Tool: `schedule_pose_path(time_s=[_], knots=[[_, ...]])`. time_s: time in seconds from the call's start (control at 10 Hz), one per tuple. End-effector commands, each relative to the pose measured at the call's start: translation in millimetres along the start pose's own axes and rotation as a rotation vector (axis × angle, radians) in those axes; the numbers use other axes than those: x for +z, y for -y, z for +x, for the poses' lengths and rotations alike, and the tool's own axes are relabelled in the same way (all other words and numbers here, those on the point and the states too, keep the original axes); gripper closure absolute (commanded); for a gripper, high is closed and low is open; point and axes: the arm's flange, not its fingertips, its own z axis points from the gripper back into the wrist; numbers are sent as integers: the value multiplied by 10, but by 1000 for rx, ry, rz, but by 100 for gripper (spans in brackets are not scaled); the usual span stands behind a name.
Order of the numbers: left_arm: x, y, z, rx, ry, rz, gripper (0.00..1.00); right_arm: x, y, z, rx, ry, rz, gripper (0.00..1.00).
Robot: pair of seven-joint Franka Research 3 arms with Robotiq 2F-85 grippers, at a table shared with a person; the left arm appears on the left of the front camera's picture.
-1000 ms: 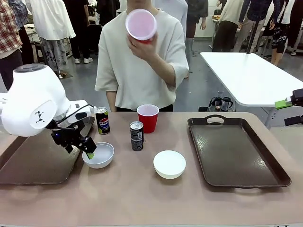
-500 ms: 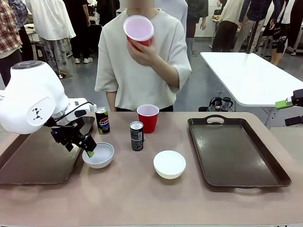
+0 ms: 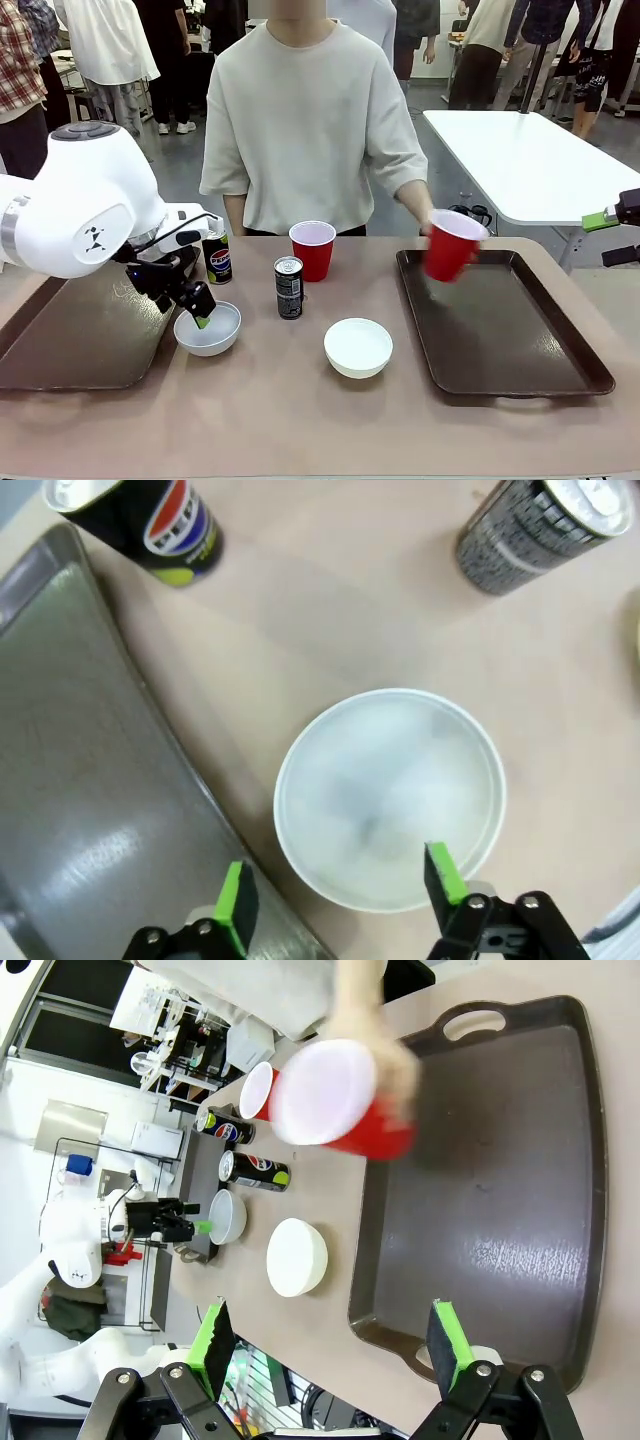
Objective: Prepare tableware on both trays.
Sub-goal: Pick up a Picnic Bowl from the table and place it on a Handle tray.
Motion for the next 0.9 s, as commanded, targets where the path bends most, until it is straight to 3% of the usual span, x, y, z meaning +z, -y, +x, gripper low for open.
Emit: schedule_pose_path(time_s=[0.0,0.1,0.2,0.5,0.6,0.8], knots=[[-201,11,84,33,-34,42,100,-20,27,27,15,6,20,0],[-265,29,98,41,-47,54,61,-20,27,27,15,6,20,0],[-330,41,115,46,-52,64,100,-20,27,27,15,6,20,0],[-330,80,135,36,-42,58,100,-20,27,27,15,6,20,0],[-328,83,127,29,-39,55,96,-20,27,27,15,6,20,0],[-344,81,130,35,-51,63,100,-20,27,27,15,6,20,0]])
